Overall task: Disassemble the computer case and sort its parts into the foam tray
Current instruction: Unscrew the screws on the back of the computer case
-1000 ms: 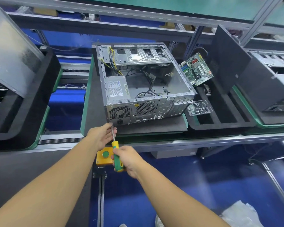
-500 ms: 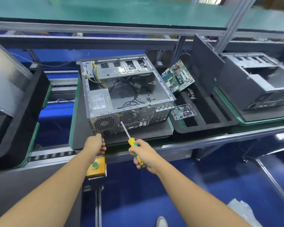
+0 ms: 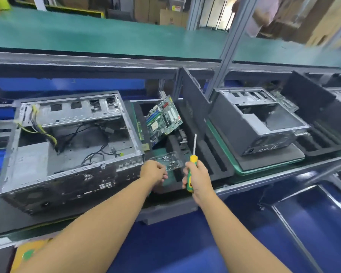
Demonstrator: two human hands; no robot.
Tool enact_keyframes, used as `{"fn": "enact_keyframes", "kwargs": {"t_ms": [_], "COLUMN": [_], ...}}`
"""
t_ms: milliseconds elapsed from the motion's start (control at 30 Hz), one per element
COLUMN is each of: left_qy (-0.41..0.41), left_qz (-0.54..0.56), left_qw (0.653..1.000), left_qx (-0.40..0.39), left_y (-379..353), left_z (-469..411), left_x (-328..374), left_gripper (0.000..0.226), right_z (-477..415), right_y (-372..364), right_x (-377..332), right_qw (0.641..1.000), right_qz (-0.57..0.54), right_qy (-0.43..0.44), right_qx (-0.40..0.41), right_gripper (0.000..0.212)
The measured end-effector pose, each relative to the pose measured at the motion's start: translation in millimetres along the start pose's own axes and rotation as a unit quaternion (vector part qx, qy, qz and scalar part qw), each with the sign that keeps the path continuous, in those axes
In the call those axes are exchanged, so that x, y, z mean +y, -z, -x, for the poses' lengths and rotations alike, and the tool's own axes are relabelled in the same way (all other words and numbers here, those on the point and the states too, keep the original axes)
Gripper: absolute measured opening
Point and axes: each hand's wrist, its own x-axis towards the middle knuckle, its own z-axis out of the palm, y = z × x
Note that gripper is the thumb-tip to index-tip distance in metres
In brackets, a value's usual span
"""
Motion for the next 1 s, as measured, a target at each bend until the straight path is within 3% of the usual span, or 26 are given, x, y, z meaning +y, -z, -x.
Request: {"fn": "enact_keyframes", "kwargs": {"t_ms": [133,233,300,433,533,667,733,867,1000], "left_qy": [0.027,0.083,0.08,0.017,-0.086,-0.216,-0.23,-0.153,-0.065], "left_qz": [-0.054,-0.138,-0.078,-0.045,-0.049,-0.24,-0.323,-0.469,-0.523], "left_qw": [0.994,0.983,0.987,0.996,0.994,0.945,0.917,0.867,0.849], "left_qx": [0.089,0.089,0.116,0.081,0.049,0.055,0.052,0.068,0.032], "left_y": [-20.9,-23.8,-28.0,-29.2,-13.9,55.2,106.2,215.8,293.8], "left_z": [-52.0,-73.0,-77.2,-68.0,-49.0,-7.7,15.3,49.0,73.0], "left_x": [19.5,30.5,41.9,87.9,129.6,145.4,130.2,72.9,12.3], "left_gripper": [0.019,0.028,0.02,0.031,0.032,0.038,0.048,0.052,0.056], "right_z": [-33.0,-51.0,-60.3,-70.1,-69.7,-52.8,-37.5,0.6,48.0], "right_y": [45.3,60.2,61.6,45.2,19.4,-21.6,-45.5,-99.2,-149.7], "right_x": [-7.4,-8.7,-10.5,-20.6,-30.7,-33.5,-28.1,-7.1,23.0], "right_qw": [0.998,0.996,0.995,0.997,0.997,0.983,0.973,0.965,0.961], "right_qz": [0.054,0.079,0.087,0.046,-0.029,-0.136,-0.177,-0.2,-0.209], "right_qy": [-0.004,-0.019,-0.027,-0.025,-0.038,-0.059,-0.061,-0.046,-0.019], "right_qx": [-0.017,-0.035,-0.047,-0.05,-0.066,-0.11,-0.134,-0.165,-0.178], "right_gripper": [0.015,0.017,0.017,0.016,0.015,0.014,0.018,0.021,0.013]}}
